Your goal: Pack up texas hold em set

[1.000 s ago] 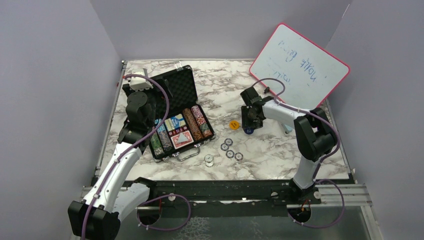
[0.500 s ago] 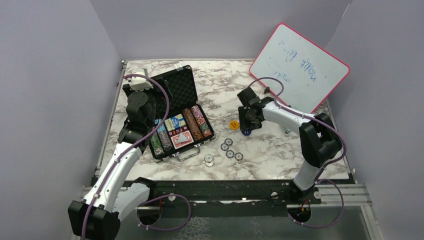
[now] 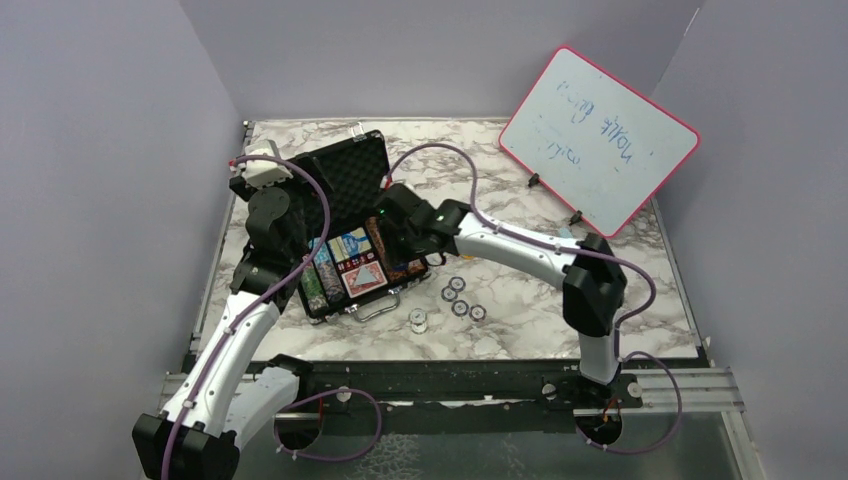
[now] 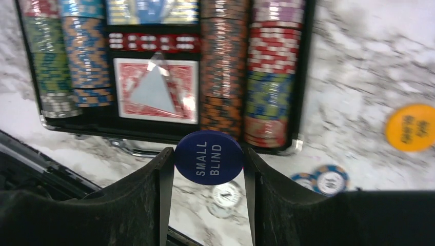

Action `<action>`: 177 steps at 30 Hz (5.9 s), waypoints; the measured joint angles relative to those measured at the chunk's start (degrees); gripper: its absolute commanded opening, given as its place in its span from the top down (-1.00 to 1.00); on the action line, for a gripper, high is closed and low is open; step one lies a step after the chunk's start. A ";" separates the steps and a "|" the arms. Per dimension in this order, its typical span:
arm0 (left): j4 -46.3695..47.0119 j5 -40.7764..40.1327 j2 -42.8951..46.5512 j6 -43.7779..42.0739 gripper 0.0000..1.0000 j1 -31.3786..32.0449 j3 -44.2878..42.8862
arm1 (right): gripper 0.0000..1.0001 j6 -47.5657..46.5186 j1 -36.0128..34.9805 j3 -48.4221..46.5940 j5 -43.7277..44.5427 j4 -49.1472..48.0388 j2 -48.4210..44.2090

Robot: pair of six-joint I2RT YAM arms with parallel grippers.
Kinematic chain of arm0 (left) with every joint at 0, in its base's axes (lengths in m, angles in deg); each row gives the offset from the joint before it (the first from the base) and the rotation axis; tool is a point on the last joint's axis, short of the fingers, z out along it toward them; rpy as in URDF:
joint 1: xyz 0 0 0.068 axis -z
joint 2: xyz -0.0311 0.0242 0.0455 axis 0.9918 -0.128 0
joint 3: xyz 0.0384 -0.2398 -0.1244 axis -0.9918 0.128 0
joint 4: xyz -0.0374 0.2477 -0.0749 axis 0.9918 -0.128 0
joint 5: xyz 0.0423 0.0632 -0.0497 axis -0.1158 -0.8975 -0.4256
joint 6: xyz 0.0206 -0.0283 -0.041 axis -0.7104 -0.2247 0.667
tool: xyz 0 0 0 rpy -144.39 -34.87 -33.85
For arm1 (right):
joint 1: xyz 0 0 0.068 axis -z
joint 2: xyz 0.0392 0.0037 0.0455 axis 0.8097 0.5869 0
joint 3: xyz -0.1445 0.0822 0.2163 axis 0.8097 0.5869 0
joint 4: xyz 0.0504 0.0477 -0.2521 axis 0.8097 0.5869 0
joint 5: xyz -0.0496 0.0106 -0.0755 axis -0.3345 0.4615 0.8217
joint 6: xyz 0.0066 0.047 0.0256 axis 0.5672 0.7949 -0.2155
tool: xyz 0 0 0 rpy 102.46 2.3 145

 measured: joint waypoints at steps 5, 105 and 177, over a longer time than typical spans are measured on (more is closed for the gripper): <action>0.11 -3.37 1.95 1.03 -0.95 0.00 0.04 | -0.01 0.70 -5.62 -8.17 0.24 0.00 8.13; 1.16 -2.34 3.19 1.18 -0.95 0.00 0.98 | 0.12 -5.66 1.44 -6.82 2.45 -7.45 5.07; -30.47 12.07 0.55 31.52 -0.98 -12.96 17.92 | -0.41 1.31 -1.57 26.99 -4.48 -19.76 -15.30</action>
